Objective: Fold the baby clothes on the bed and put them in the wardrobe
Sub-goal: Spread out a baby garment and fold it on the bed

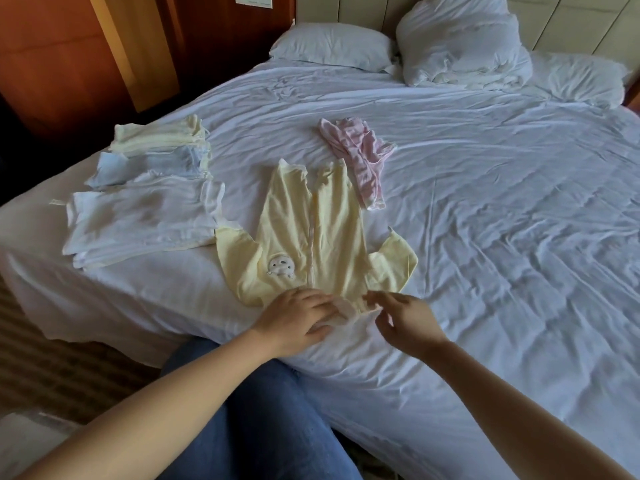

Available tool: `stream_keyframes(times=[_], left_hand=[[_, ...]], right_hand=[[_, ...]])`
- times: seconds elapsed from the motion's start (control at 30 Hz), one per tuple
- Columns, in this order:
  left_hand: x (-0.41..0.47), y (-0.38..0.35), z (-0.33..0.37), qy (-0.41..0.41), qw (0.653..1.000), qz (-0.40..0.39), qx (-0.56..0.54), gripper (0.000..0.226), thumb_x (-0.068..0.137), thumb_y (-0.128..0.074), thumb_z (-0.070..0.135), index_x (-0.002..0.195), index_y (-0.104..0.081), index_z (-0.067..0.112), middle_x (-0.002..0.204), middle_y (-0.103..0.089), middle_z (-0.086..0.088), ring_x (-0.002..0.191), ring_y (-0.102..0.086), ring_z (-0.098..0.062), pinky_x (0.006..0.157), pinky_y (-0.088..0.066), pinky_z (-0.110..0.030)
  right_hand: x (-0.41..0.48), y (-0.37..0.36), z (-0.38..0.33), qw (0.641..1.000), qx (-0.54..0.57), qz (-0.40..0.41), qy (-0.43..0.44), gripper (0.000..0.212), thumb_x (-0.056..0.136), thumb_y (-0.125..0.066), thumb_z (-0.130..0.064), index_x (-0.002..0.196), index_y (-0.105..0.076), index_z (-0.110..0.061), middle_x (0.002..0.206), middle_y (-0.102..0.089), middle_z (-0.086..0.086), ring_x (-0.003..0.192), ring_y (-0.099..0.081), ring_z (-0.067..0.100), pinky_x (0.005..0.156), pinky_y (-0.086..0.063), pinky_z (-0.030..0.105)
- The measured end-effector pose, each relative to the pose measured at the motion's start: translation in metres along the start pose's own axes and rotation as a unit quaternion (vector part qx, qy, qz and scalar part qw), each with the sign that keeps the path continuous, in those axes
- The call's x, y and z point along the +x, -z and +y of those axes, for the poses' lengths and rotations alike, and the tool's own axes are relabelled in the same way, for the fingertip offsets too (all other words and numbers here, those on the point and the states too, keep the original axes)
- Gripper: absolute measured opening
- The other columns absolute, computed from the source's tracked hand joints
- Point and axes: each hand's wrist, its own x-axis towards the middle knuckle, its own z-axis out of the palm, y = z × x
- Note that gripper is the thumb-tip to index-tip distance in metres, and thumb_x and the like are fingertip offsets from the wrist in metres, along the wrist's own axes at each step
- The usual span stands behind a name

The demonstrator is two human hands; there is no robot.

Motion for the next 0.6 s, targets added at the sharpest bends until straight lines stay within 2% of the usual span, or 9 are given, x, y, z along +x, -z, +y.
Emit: stream_keyframes(times=[0.07, 0.1, 0.2, 0.27, 0.3, 0.4, 0.47, 0.53, 0.6], left_hand=[[0.015, 0.002, 0.005, -0.023, 0.998, 0.058, 0.018, 0.046, 0.085, -0.043, 0.053, 0.110, -0.071, 0.026, 0.116, -0.066, 0.009, 0.110, -0.059, -0.013, 0.097, -0.044, -0.028], [0.024, 0.003, 0.011, -0.030, 0.998, 0.058, 0.017, 0.043, 0.084, -0.046, 0.053, 0.108, -0.071, 0.027, 0.113, -0.065, 0.009, 0.109, -0.058, -0.013, 0.095, -0.045, -0.028], [0.053, 0.002, 0.031, 0.011, 0.999, -0.024, -0.026, 0.047, 0.086, -0.056, 0.051, 0.125, -0.062, 0.025, 0.124, -0.057, 0.006, 0.117, -0.049, -0.015, 0.098, -0.039, -0.031], [0.067, -0.003, 0.039, 0.050, 0.998, -0.034, -0.027, 0.043, 0.089, -0.057, 0.044, 0.126, -0.059, 0.024, 0.124, -0.055, 0.005, 0.117, -0.049, -0.016, 0.096, -0.040, -0.032], [0.071, -0.005, 0.041, 0.062, 0.998, -0.019, -0.027, 0.034, 0.090, -0.056, 0.037, 0.120, -0.062, 0.022, 0.120, -0.057, 0.004, 0.114, -0.051, -0.017, 0.091, -0.043, -0.033], [0.077, -0.005, 0.041, 0.102, 0.991, 0.036, -0.074, 0.014, 0.091, -0.053, 0.025, 0.094, -0.064, 0.015, 0.096, -0.062, 0.003, 0.092, -0.059, -0.019, 0.072, -0.045, -0.031], [0.075, 0.000, 0.037, 0.144, 0.977, 0.042, -0.150, 0.015, 0.094, -0.052, 0.027, 0.094, -0.060, 0.015, 0.091, -0.059, 0.006, 0.081, -0.058, -0.014, 0.067, -0.045, -0.029], [0.071, 0.008, 0.032, 0.176, 0.958, 0.051, -0.219, 0.012, 0.095, -0.052, 0.027, 0.097, -0.058, 0.017, 0.093, -0.058, 0.009, 0.078, -0.056, -0.009, 0.066, -0.044, -0.024], [0.067, 0.015, 0.029, 0.185, 0.945, 0.072, -0.259, 0.005, 0.095, -0.053, 0.025, 0.094, -0.056, 0.021, 0.094, -0.058, 0.011, 0.079, -0.055, -0.006, 0.067, -0.043, -0.021]], right_hand=[[0.010, 0.009, 0.017, 0.997, -0.049, -0.048, -0.046, 0.046, 0.079, -0.056, -0.015, 0.122, -0.062, -0.029, 0.124, -0.066, -0.011, 0.105, -0.066, 0.016, 0.078, -0.053, 0.029], [0.015, 0.013, 0.025, 0.992, -0.063, -0.086, -0.065, 0.050, 0.080, -0.058, -0.017, 0.128, -0.058, -0.034, 0.135, -0.058, -0.016, 0.117, -0.060, 0.012, 0.086, -0.050, 0.028], [0.027, 0.021, 0.035, 0.980, -0.065, -0.170, -0.083, 0.048, 0.087, -0.057, -0.024, 0.131, -0.056, -0.043, 0.143, -0.044, -0.027, 0.132, -0.044, 0.000, 0.097, -0.041, 0.024], [0.033, 0.023, 0.037, 0.979, -0.061, -0.178, -0.078, 0.046, 0.088, -0.057, -0.024, 0.129, -0.057, -0.045, 0.142, -0.045, -0.029, 0.132, -0.042, -0.002, 0.097, -0.040, 0.024], [0.035, 0.024, 0.038, 0.979, -0.057, -0.182, -0.078, 0.046, 0.087, -0.058, -0.024, 0.128, -0.057, -0.045, 0.141, -0.046, -0.030, 0.131, -0.043, -0.002, 0.097, -0.041, 0.025], [0.038, 0.027, 0.042, 0.978, -0.055, -0.188, -0.078, 0.046, 0.086, -0.059, -0.027, 0.128, -0.057, -0.046, 0.138, -0.050, -0.029, 0.128, -0.045, 0.000, 0.094, -0.041, 0.024], [0.040, 0.028, 0.043, 0.978, -0.068, -0.178, -0.083, 0.044, 0.088, -0.058, -0.031, 0.129, -0.056, -0.046, 0.134, -0.055, -0.024, 0.125, -0.048, 0.002, 0.090, -0.041, 0.024], [0.044, 0.025, 0.043, 0.978, -0.097, -0.137, -0.123, 0.037, 0.091, -0.056, -0.036, 0.127, -0.058, -0.043, 0.128, -0.060, -0.017, 0.119, -0.053, 0.008, 0.084, -0.042, 0.027], [0.050, 0.021, 0.046, 0.969, -0.095, -0.092, -0.208, 0.028, 0.093, -0.053, -0.036, 0.119, -0.063, -0.041, 0.117, -0.066, -0.009, 0.110, -0.060, 0.015, 0.077, -0.042, 0.028]])
